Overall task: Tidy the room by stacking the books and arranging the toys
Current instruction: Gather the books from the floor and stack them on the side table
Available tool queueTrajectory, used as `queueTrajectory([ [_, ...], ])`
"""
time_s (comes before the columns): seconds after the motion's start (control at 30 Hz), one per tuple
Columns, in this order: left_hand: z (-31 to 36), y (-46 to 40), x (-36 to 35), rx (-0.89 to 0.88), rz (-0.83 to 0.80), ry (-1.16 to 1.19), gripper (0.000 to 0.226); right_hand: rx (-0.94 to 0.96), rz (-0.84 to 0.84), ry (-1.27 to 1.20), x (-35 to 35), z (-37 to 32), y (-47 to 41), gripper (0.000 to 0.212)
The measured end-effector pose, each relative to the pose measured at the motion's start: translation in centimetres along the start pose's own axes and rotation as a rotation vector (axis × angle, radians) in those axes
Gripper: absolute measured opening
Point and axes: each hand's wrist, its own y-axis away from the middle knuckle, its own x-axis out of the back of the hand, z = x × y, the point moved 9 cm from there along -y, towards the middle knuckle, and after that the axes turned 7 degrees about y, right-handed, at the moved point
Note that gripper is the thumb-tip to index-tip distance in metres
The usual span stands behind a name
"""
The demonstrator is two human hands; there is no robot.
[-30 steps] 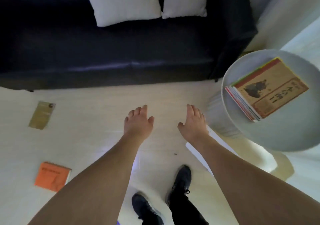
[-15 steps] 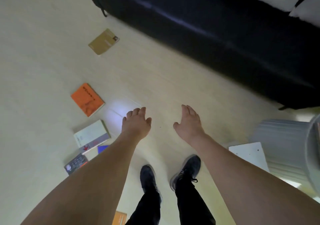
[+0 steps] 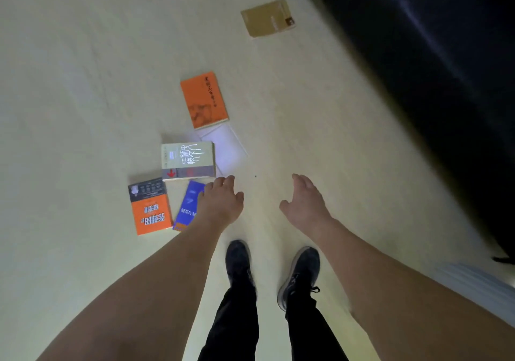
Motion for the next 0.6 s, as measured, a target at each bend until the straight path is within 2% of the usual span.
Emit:
queueTrajectory([
  [0.33,-9.5,-1.5,1.3,0.137,-0.002,0.201,0.055,0.091,-0.105,0.115,-4.0,-8.2,-2.7,0.073],
  [0.47,-13.6,-2.1,3.8,0.157,0.058,0.277,0.059,0.110,-0.134,0.157,-5.2,-10.5,-3.1,0.072],
  [0.6,-19.5,-1.1,5.0,0.265,0.114,0.378,0.059,0.135,-0.158,0.182,-7.1,-13.5,-3.7,0.066],
])
